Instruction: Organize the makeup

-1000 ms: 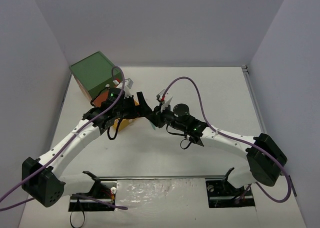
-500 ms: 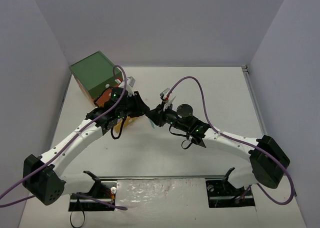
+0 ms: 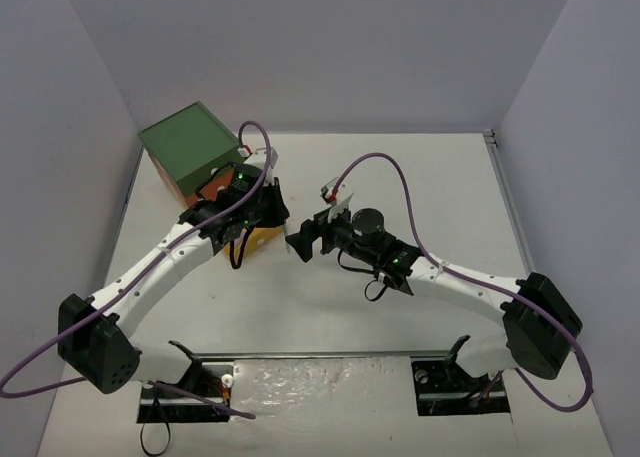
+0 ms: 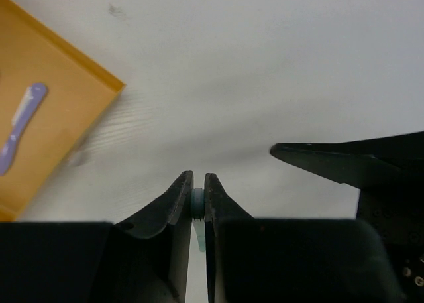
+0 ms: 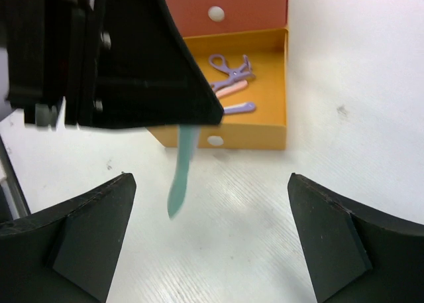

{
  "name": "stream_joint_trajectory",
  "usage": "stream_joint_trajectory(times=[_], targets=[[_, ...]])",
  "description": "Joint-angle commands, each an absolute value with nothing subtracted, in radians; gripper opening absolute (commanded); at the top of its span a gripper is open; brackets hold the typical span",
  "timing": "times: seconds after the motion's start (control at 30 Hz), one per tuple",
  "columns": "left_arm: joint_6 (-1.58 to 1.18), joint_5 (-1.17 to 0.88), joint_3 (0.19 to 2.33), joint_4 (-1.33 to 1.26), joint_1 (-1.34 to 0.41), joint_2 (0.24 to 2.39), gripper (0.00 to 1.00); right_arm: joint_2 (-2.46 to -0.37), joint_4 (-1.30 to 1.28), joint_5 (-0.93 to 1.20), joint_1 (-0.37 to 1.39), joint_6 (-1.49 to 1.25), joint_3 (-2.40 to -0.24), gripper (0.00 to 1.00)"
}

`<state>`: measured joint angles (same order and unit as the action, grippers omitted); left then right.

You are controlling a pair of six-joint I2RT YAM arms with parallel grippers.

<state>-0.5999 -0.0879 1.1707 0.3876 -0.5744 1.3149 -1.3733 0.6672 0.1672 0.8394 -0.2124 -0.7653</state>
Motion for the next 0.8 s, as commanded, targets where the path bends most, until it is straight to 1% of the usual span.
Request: stream_joint_trajectory(times=[0.0, 0.13, 0.23, 0.37, 0.43, 0.47, 0.53, 0.63, 0.7, 0.73, 0.77], targets=[[-0.343, 0.153, 1.360, 0.537, -0.544, 1.369, 0.00, -1.289, 0.603, 0.065, 0.836, -0.163, -0.815, 0.99], [-0.174, 0.366, 1.483, 0.657, -0.528, 1.527, 0.00, -1.246, 0.521, -0.006, 0.829, -0.130, -0.790, 1.00], [-0.099, 0.481, 1.558, 0.697, -0.510, 1.641, 0.00, -1.204, 0.487, -0.077, 0.821, -0.126, -0.751, 1.00], [-0.042, 0.563, 1.645, 0.712, -0.483, 1.801, 0.02, -1.136, 0.460, -0.107, 0.805, -0.124, -0.698, 1.00], [-0.027, 0.599, 1.672, 0.712, -0.468, 1.855, 0.09, -1.100, 0.444, -0.114, 0.797, -0.123, -0.683, 1.00], [-0.023, 0.607, 1.685, 0.714, -0.464, 1.880, 0.16, -1.086, 0.435, -0.118, 0.795, -0.122, -0.675, 1.00], [-0.019, 0.628, 1.704, 0.718, -0.462, 1.912, 0.34, -1.064, 0.419, -0.126, 0.790, -0.120, -0.660, 1.00], [-0.037, 0.626, 1.727, 0.736, -0.463, 1.925, 0.56, -1.028, 0.408, -0.137, 0.779, -0.121, -0.635, 1.00], [-0.060, 0.596, 1.728, 0.744, -0.468, 1.902, 0.66, -1.008, 0.401, -0.141, 0.774, -0.121, -0.621, 1.00], [-0.078, 0.571, 1.726, 0.750, -0.472, 1.881, 0.69, -0.997, 0.399, -0.143, 0.770, -0.120, -0.613, 1.00], [-0.095, 0.547, 1.725, 0.756, -0.478, 1.861, 0.70, -0.988, 0.399, -0.144, 0.766, -0.120, -0.607, 1.00]])
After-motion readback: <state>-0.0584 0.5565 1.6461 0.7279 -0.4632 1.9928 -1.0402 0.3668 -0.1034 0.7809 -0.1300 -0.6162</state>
